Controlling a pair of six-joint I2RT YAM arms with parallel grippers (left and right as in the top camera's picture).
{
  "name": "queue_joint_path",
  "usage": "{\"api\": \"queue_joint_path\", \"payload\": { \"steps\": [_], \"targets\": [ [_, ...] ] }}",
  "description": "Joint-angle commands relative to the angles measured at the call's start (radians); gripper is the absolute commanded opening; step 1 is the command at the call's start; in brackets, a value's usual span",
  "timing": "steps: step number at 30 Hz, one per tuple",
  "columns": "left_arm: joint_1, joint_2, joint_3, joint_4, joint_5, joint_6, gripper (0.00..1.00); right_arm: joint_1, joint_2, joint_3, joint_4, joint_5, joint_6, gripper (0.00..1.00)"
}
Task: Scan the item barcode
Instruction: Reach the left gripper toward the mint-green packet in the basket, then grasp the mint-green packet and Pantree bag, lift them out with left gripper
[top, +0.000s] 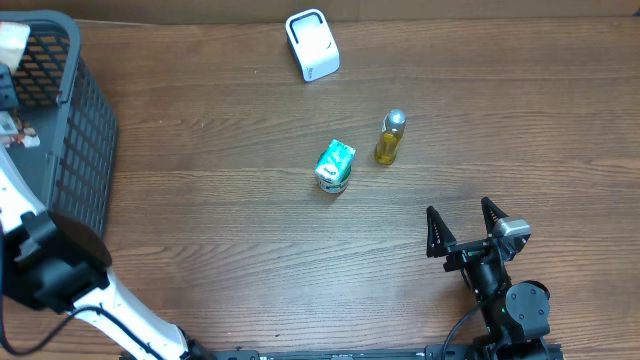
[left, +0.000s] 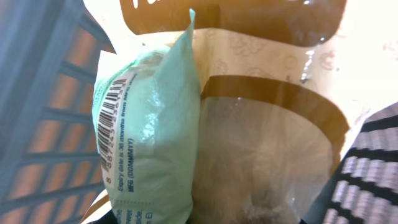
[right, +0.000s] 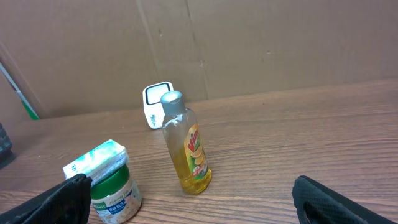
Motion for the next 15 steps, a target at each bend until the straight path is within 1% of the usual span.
{"api": "queue_joint_path", "payload": {
  "steps": [1,3,7,11,15],
  "targets": [
    [-0.026,-0.223,0.055,0.019,0.004,-0.079,0.04,-0.002,-0.005,-0.010,0.006,0.008,0.003,1.00],
    [-0.040,-0.314,0.055,0.032,0.005,-0.103,0.04,-0.002,-0.005,-0.010,0.006,0.008,0.003,1.00],
    [-0.079,-0.432,0.055,0.010,0.005,-0.169,0.04,-0.002,-0.005,-0.010,0.006,0.008,0.003,1.00],
    [-0.151,-0.520,0.055,-0.068,0.006,-0.251,0.04,-0.002,-0.005,-0.010,0.006,0.008,0.003,1.00],
    [-0.241,-0.552,0.055,-0.168,0.008,-0.338,0.05,-0.002,-0.005,-0.010,0.006,0.008,0.003,1.00]
  ]
}}
